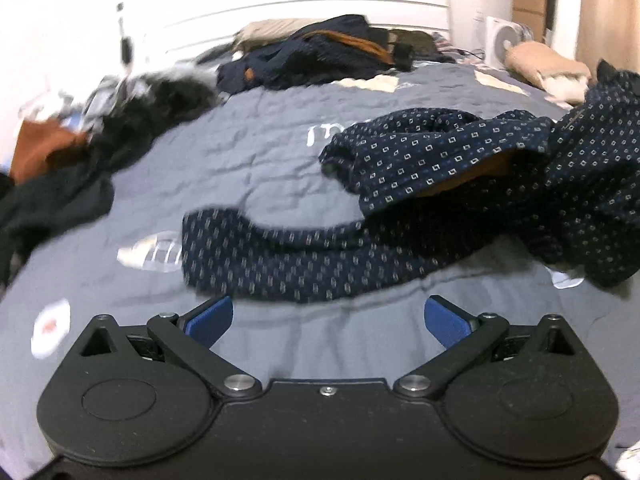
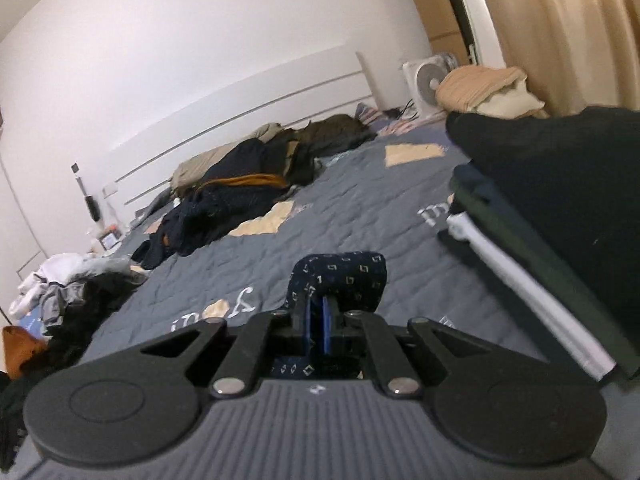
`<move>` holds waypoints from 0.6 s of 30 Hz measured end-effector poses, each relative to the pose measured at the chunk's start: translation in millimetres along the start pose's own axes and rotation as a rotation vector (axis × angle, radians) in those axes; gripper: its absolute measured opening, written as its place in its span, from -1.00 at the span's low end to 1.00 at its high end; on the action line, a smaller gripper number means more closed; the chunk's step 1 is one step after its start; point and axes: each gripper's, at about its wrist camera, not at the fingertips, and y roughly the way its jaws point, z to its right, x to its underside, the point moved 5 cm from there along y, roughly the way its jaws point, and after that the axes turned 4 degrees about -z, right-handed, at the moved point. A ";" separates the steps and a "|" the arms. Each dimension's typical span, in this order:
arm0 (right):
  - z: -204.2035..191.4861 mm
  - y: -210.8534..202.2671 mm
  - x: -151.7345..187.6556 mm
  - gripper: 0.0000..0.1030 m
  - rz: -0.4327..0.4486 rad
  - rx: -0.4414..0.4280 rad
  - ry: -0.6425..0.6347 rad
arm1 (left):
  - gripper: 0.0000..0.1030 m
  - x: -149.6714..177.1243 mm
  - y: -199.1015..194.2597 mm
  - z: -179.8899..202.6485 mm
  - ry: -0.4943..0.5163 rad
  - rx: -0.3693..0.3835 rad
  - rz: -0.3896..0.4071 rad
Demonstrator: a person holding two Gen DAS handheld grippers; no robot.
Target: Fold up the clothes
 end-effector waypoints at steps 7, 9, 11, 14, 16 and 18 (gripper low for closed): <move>-21.4 24.6 18.6 -0.86 -0.140 -0.073 -0.088 | 1.00 -19.2 19.3 21.1 0.182 0.050 0.112; -30.3 31.3 24.7 -0.86 -0.161 -0.077 -0.110 | 1.00 -21.0 24.4 25.5 0.187 0.063 0.144; -36.8 36.6 29.2 -0.85 -0.178 -0.074 -0.132 | 1.00 -18.6 29.6 32.2 0.204 0.089 0.133; -42.6 40.2 34.7 -0.82 -0.205 -0.062 -0.169 | 1.00 -13.4 35.6 45.7 0.276 0.097 0.131; -43.6 40.5 35.8 -0.79 -0.223 -0.041 -0.195 | 1.00 -8.4 39.8 55.8 0.343 0.080 0.136; -43.0 36.2 33.3 -0.73 -0.234 -0.020 -0.225 | 1.00 -5.1 43.8 57.7 0.371 0.074 0.119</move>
